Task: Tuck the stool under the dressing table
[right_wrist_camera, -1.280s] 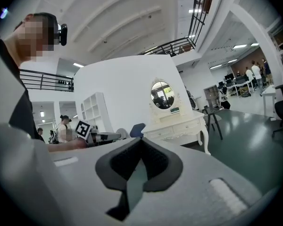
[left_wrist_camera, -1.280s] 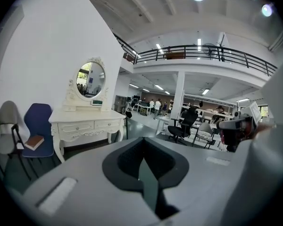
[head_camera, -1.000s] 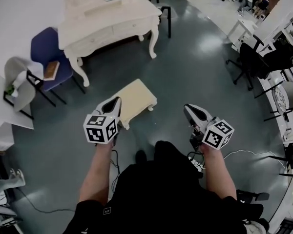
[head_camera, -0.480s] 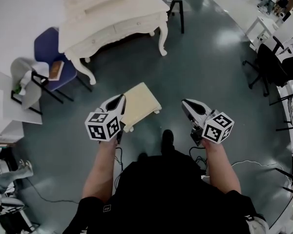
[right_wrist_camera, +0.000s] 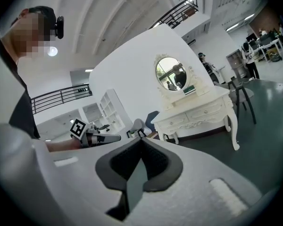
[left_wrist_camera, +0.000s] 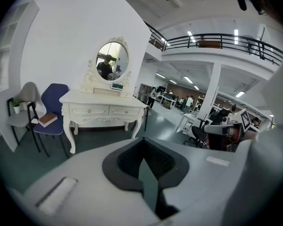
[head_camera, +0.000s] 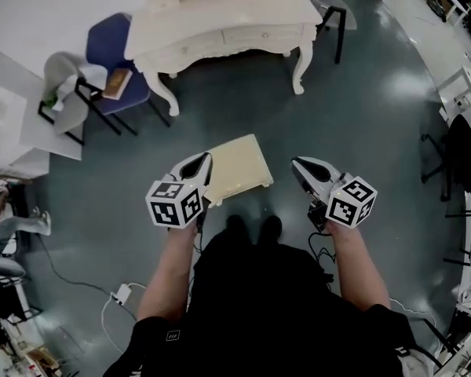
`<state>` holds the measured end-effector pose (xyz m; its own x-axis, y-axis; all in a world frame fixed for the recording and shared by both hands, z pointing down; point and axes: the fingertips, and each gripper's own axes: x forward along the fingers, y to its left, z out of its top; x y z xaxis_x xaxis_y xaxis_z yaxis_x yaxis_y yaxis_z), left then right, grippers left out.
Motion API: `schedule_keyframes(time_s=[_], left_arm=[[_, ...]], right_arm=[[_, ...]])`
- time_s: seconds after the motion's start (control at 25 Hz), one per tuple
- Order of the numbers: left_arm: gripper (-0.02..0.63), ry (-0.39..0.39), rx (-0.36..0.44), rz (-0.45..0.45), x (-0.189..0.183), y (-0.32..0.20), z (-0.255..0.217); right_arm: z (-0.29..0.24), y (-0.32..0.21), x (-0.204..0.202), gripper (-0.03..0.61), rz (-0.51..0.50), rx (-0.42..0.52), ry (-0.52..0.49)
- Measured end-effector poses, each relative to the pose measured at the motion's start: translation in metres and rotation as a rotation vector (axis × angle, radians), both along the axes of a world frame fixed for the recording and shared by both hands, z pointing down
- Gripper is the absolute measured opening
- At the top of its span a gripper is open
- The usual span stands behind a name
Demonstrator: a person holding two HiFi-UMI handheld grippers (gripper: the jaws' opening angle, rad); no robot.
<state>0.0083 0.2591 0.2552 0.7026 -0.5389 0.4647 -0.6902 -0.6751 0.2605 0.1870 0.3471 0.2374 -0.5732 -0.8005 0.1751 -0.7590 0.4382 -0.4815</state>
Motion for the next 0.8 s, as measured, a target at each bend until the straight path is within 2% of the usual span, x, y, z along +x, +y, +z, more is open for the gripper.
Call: schedule_keyframes(time_s=[0.2,0.32,0.6,0.8], left_arm=[[0.017,0.012,-0.031,-0.096,-0.041,-0.022,0.013],[0.018,0.020,-0.034,-0.122,-0.065,-0.038,0.018],[0.018,0.028,-0.092,-0.114,-0.097,-0.053,0.053],[0.018,0.028,-0.161,-0.118,-0.101,-0.046,0.093]], right_arm=[[0.005,-0.034,-0.031,0.005,-0.093,-0.038,0.010],[0.009,-0.055,-0.056,0.006,-0.146,-0.062,0.041],[0.017,-0.097,-0.098,0.014,-0.188,-0.088,0.109],[0.057,-0.095,-0.110,0.035,-0.238,-0.162,0.132]])
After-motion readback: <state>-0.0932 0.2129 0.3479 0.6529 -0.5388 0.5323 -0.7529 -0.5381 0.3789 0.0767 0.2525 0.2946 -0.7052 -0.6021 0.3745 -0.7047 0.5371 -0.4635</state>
